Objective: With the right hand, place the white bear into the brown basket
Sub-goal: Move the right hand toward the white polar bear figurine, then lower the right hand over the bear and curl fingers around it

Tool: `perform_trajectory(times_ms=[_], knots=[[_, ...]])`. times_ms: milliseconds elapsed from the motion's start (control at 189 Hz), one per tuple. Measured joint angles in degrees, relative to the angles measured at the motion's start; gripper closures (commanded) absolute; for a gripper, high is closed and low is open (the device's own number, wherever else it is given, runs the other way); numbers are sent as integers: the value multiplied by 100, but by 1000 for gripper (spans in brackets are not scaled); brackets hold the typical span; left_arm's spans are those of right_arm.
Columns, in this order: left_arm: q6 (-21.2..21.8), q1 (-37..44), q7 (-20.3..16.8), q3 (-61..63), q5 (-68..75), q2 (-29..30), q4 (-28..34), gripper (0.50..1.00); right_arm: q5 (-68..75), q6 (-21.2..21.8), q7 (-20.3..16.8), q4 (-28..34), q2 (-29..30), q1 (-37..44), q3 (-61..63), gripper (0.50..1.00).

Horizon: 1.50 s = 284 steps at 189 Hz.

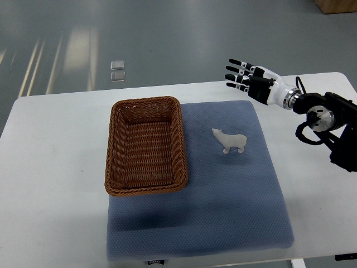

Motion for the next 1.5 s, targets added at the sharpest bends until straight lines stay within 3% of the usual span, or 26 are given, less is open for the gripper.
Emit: perform_trajectory(times_ms=[434,810,952,1058,1190,1503], knots=[[19,7,0,-14,-12,0,27,500,-326,125,0,134,-2,0,-91,572],[63,-5,0,0,-12,0,31,500,-2903,678,54,1256,-790,19,-90,572],[63,-10,0,0,-12,0,30,500,-4266,812,396,1644,-1144,16,-96,572],[63,-11,0,0,-12,0,29,500,-5382,832,671,2003,-1377,16,-104,572],[63,-11,0,0,-12,0,29,500,-6360,835,758,2313,-1506,16,-170,572],[63,-11,0,3,-11,0,29,500,-6880,507,748,2317,-1381,7,-563,574]])
